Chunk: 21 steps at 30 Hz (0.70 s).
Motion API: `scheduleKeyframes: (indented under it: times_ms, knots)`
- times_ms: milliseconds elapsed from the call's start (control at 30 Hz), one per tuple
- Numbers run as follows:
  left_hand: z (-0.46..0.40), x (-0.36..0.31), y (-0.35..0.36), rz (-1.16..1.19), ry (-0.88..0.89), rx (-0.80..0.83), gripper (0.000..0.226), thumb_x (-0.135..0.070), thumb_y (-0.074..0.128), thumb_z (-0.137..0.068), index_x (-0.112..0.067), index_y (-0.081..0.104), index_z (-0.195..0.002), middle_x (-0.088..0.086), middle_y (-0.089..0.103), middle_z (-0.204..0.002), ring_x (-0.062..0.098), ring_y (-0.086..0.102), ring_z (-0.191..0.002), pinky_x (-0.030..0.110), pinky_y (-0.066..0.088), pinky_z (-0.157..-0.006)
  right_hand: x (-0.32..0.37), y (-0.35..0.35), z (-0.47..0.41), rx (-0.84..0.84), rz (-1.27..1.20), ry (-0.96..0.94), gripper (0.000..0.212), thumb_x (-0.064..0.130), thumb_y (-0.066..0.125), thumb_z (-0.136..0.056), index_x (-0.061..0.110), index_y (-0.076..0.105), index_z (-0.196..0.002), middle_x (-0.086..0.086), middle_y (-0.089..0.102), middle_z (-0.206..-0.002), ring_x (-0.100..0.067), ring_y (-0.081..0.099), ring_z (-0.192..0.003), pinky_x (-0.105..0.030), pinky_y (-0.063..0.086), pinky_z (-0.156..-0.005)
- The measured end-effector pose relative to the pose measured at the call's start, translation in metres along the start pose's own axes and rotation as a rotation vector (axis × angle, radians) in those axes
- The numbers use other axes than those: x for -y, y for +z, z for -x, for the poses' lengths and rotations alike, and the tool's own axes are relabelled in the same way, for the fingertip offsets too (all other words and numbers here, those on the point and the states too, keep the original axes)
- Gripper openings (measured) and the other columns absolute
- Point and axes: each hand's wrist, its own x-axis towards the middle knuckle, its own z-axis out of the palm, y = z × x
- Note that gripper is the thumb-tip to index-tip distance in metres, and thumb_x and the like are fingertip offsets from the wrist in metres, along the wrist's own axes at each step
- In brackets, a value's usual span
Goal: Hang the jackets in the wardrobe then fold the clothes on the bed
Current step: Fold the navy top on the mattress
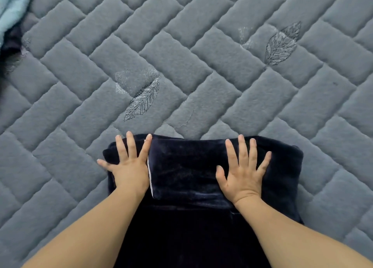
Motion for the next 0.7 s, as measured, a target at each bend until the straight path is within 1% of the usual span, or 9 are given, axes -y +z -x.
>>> scheduleKeyframes:
  times_ms: [167,367,533,600,667,700]
  knots:
    - [-0.004,-0.002,-0.001,0.007,0.006,0.028,0.106,-0.008,0.04,-0.092,-0.039,-0.057,-0.121,0.014,-0.045,-0.143,0.037,-0.043,-0.129,0.081,0.023,-0.096,-0.001,0.003,-0.003,-0.011,-0.01,-0.003,0.076,0.051,0.039,-0.078,0.022,0.03,-0.148,-0.012,0.024,-0.157,-0.039,0.016,-0.144,-0.065,-0.007,-0.112]
    - [-0.005,-0.003,-0.001,0.002,0.019,0.001,0.107,-0.003,0.039,-0.091,-0.038,-0.057,-0.12,0.014,-0.044,-0.145,0.039,-0.04,-0.132,0.082,0.022,-0.095,-0.001,0.002,-0.003,-0.018,-0.034,-0.01,0.075,0.051,0.039,-0.079,0.022,0.03,-0.147,-0.013,0.025,-0.157,-0.039,0.017,-0.144,-0.064,-0.008,-0.112]
    - [-0.003,-0.001,0.002,-0.003,0.06,-0.086,0.11,0.001,0.04,-0.087,-0.041,-0.057,-0.12,0.013,-0.038,-0.15,0.039,-0.031,-0.14,0.082,0.022,-0.094,-0.001,0.001,-0.003,-0.057,-0.047,-0.021,0.072,0.05,0.037,-0.082,0.021,0.03,-0.148,-0.014,0.027,-0.157,-0.039,0.017,-0.144,-0.061,-0.011,-0.112]
    - [0.0,0.001,0.004,-0.01,0.073,-0.121,0.112,0.001,0.044,-0.086,-0.042,-0.054,-0.121,0.012,-0.034,-0.151,0.038,-0.03,-0.141,0.083,0.018,-0.094,-0.001,0.003,-0.001,-0.073,-0.039,-0.03,0.071,0.05,0.035,-0.084,0.02,0.03,-0.148,-0.014,0.027,-0.156,-0.039,0.019,-0.144,-0.061,-0.012,-0.113]
    - [0.006,0.005,0.006,0.004,0.086,-0.175,0.114,0.0,0.047,-0.084,-0.042,-0.049,-0.129,0.011,-0.028,-0.154,0.036,-0.027,-0.142,0.083,0.013,-0.095,-0.001,0.003,0.003,-0.085,-0.032,-0.035,0.069,0.05,0.033,-0.086,0.019,0.032,-0.148,-0.014,0.028,-0.156,-0.039,0.02,-0.144,-0.06,-0.012,-0.113]
    - [0.011,0.008,0.007,0.006,0.096,-0.217,0.111,-0.001,0.047,-0.084,-0.041,-0.043,-0.136,0.01,-0.023,-0.157,0.035,-0.025,-0.143,0.083,0.012,-0.097,0.0,0.002,0.004,-0.095,-0.026,-0.034,0.069,0.049,0.032,-0.087,0.018,0.032,-0.149,-0.014,0.028,-0.156,-0.039,0.021,-0.144,-0.06,-0.012,-0.113]
